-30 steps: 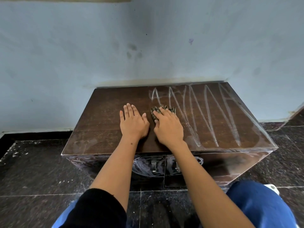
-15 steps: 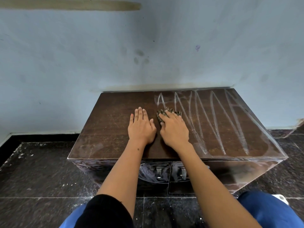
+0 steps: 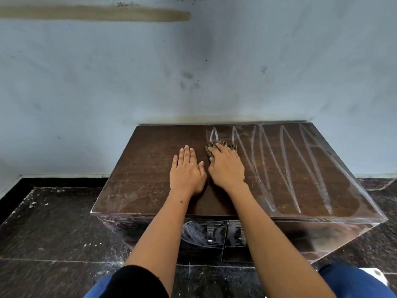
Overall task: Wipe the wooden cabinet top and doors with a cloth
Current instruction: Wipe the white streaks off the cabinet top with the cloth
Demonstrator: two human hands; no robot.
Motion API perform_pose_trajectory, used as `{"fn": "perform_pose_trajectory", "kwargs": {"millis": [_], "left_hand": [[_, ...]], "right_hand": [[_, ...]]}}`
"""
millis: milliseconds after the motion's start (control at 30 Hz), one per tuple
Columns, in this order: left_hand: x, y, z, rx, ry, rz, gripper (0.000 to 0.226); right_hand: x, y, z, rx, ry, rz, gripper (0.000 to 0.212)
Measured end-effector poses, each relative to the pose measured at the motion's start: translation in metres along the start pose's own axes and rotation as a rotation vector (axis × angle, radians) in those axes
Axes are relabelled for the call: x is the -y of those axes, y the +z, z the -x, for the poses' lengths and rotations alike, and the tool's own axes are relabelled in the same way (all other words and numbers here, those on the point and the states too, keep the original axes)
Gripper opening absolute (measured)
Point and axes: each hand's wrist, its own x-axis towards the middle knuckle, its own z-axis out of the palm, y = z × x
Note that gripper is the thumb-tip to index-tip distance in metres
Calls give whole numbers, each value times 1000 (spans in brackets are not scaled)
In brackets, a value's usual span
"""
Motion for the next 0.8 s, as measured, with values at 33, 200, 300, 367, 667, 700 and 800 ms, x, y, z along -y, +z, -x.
{"fn": "perform_pose_trajectory", "kwargs": {"millis": [33, 200, 300, 367, 667, 700, 800], "left_hand": [[0, 0, 0, 0, 2, 4, 59], [1, 2, -2, -10, 2, -3, 59], [1, 3, -2, -22, -2, -2, 58], [2, 2, -1, -15, -3, -2, 58], [1, 1, -1, -11, 1, 11, 58], [1, 2, -2, -13, 0, 7, 58], [2, 4, -3, -28, 0, 5, 58]], "right_hand": [[2, -1, -9, 10, 18, -3, 42], [0, 11, 23, -118, 60, -1, 37], [-3, 15, 38, -146, 67, -47, 35], [-2, 12, 20, -106, 52, -76, 36], [-4, 9, -5, -33, 7, 12, 39], [-4, 14, 8, -79, 17, 16, 40], [-3, 18, 14, -107, 37, 17, 40]]}}
